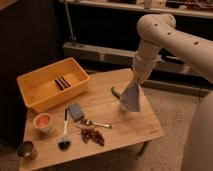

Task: Place towel in plastic cup

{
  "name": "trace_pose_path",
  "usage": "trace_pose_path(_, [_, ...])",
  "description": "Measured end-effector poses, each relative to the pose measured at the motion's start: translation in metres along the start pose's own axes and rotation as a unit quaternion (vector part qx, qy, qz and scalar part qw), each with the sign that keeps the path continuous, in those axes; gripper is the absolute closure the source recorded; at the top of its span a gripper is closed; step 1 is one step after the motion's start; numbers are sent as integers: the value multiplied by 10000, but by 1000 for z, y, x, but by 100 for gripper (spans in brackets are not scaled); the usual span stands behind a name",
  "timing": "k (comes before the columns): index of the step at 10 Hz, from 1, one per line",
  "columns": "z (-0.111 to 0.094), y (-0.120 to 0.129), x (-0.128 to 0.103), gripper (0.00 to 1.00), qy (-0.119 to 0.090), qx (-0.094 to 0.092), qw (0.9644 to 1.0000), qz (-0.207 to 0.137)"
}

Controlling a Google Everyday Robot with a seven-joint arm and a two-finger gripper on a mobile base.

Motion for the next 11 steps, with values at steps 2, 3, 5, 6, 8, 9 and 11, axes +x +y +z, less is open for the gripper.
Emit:
trace_pose_path(2, [12, -2, -5, 100, -39, 47, 10000, 56])
trace_pose_path(3, [20, 0, -9, 100, -37, 84, 9999, 52])
trace_pose_path(5, [30, 2, -16, 100, -29, 137, 9999, 64])
trace_pose_path(6, [36, 1, -19, 100, -24, 155, 9998, 77])
trace_pose_path(8, [44, 3, -25, 100, -9, 170, 9998, 66])
trace_pose_path(9, [47, 7, -30, 100, -12, 218, 9998, 42])
trace_pose_path(11, [54, 12, -36, 100, 4, 296, 9996, 17])
